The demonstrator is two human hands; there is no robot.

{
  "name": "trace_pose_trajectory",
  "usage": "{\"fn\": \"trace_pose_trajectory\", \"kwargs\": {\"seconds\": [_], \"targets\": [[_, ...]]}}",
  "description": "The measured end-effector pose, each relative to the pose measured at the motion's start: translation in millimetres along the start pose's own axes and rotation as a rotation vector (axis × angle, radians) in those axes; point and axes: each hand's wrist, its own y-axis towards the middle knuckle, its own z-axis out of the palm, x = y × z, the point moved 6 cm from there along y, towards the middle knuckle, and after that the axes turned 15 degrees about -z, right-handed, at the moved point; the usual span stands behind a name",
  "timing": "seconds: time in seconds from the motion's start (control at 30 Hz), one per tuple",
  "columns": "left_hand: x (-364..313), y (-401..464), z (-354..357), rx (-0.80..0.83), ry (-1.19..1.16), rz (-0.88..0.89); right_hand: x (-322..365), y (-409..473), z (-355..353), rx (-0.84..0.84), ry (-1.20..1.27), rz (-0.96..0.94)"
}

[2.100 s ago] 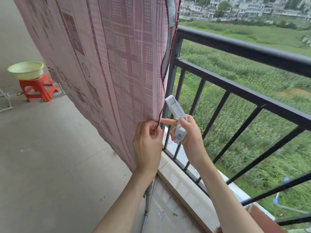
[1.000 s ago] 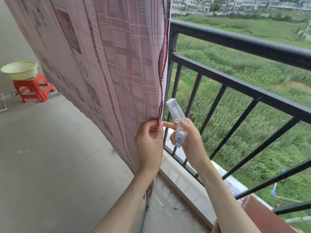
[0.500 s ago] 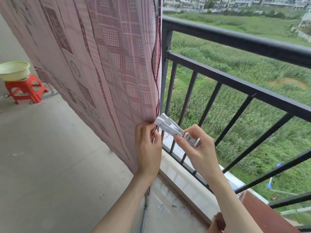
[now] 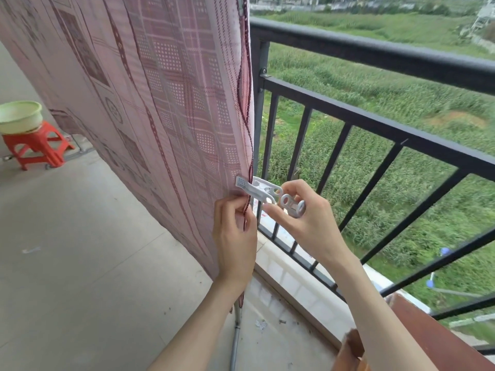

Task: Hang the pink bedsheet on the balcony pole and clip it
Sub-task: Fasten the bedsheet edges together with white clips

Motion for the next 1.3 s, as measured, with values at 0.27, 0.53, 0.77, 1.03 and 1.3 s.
{"fn": "trace_pose_trajectory", "kwargs": {"seconds": [0.27,0.53,0.77,1.03,1.3], "targets": [[102.6,-34.2,8.6,0.233,0.237,-0.348,-95.9,-66.4,48.6,-0.022,0.21,0.314],[198.4,-63.9,21.4,0.504,0.565,-0.623,-175.4,-136.0,140.4,0.362,-0.035,0.559],[201.7,-64.1,33.3,0.406,0.582,-0.653,-191.0,-124.0,174.8,0.47,-0.041,0.501],[210.2,-70.0,31.0,0.409,0.563,-0.643,-199.6,-125.3,187.2,0.394,-0.001,0.517],[214.4,-74.9,29.2,0.382,0.506,-0.717,-213.9,-131.9,200.2,0.324,-0.01,0.547]]}}
